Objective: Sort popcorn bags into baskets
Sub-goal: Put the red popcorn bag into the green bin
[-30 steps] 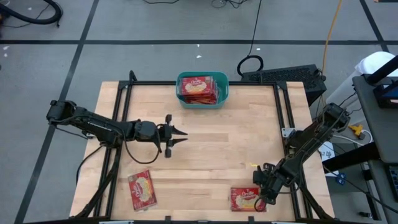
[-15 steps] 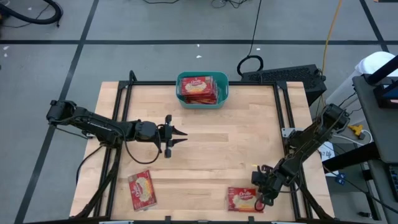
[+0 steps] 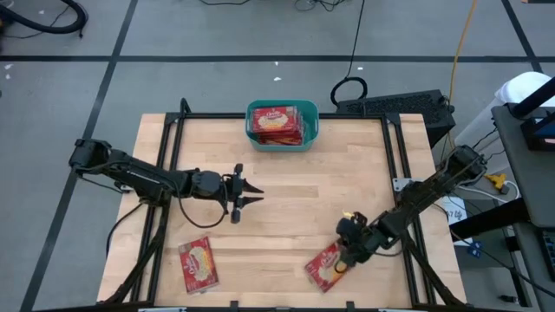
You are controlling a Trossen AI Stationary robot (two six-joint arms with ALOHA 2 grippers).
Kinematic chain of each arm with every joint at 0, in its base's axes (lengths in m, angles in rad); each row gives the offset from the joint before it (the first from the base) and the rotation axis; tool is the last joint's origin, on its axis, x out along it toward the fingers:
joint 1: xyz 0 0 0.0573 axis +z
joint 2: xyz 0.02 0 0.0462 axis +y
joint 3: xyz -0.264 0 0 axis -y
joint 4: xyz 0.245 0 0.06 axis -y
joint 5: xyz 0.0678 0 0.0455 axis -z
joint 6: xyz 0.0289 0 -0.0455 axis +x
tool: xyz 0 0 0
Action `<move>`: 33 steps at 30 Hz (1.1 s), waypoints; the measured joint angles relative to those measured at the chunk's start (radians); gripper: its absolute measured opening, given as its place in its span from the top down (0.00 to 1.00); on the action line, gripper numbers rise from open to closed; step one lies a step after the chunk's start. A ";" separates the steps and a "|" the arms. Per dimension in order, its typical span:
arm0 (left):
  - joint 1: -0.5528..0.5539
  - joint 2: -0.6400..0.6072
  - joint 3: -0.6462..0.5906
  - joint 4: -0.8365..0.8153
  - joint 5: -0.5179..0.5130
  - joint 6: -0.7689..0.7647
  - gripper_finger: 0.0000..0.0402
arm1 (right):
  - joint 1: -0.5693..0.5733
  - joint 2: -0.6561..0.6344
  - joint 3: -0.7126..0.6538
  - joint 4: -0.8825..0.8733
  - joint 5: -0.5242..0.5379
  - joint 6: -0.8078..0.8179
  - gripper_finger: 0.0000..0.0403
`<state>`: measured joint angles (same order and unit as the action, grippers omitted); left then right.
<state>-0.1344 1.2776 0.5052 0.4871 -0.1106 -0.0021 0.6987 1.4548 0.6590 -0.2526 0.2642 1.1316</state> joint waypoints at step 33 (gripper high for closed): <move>-0.018 0.677 0.269 0.344 0.084 -0.209 0.36 | -0.443 -0.217 0.001 0.116 0.339 -0.607 1.00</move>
<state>-0.1520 1.9547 0.7742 0.8310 -0.0264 -0.2107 0.2558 1.2374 0.6598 -0.1369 0.6032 0.5251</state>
